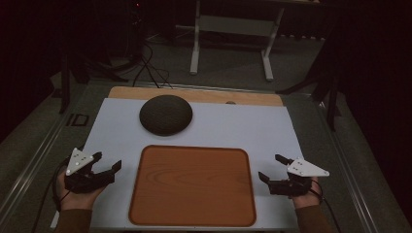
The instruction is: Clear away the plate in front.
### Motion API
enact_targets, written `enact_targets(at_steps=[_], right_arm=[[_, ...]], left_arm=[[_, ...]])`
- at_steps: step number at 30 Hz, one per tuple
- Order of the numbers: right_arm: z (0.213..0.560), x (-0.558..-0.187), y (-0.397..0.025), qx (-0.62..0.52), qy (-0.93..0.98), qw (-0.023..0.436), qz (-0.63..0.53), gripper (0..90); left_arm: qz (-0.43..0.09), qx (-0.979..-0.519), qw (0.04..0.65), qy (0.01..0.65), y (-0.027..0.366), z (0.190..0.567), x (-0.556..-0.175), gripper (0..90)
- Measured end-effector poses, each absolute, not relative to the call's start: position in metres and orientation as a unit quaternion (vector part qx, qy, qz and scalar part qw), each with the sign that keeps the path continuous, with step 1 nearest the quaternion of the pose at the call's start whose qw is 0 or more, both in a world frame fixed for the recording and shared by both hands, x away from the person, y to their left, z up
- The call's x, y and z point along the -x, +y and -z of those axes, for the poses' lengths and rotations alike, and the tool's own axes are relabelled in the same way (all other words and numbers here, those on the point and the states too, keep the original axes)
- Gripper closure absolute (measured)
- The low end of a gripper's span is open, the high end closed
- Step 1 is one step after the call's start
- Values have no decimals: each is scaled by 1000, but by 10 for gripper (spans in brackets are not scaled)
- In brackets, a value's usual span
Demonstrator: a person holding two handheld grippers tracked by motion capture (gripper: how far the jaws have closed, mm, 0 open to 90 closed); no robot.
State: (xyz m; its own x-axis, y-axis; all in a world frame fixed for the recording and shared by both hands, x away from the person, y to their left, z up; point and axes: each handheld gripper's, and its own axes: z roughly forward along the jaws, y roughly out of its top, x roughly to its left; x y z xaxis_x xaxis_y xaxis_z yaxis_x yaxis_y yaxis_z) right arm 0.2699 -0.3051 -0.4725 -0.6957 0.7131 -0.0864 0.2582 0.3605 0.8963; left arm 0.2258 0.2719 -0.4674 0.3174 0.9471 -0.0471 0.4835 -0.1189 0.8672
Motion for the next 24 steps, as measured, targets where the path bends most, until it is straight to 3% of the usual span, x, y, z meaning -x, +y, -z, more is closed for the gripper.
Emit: enact_targets(at_steps=[6, 15, 24], right_arm=[[473, -271, -306, -310, 791, 240, -470, 117], [474, -272, -306, -316, 790, 247, -464, 117], [471, -271, -309, -318, 784, 254, -468, 117]], left_arm=[[-268, -697, 420, 516, 272, 469, -229, 266], [-254, -707, 414, 513, 268, 468, -233, 362], [-260, -712, 406, 511, 261, 464, -240, 341]])
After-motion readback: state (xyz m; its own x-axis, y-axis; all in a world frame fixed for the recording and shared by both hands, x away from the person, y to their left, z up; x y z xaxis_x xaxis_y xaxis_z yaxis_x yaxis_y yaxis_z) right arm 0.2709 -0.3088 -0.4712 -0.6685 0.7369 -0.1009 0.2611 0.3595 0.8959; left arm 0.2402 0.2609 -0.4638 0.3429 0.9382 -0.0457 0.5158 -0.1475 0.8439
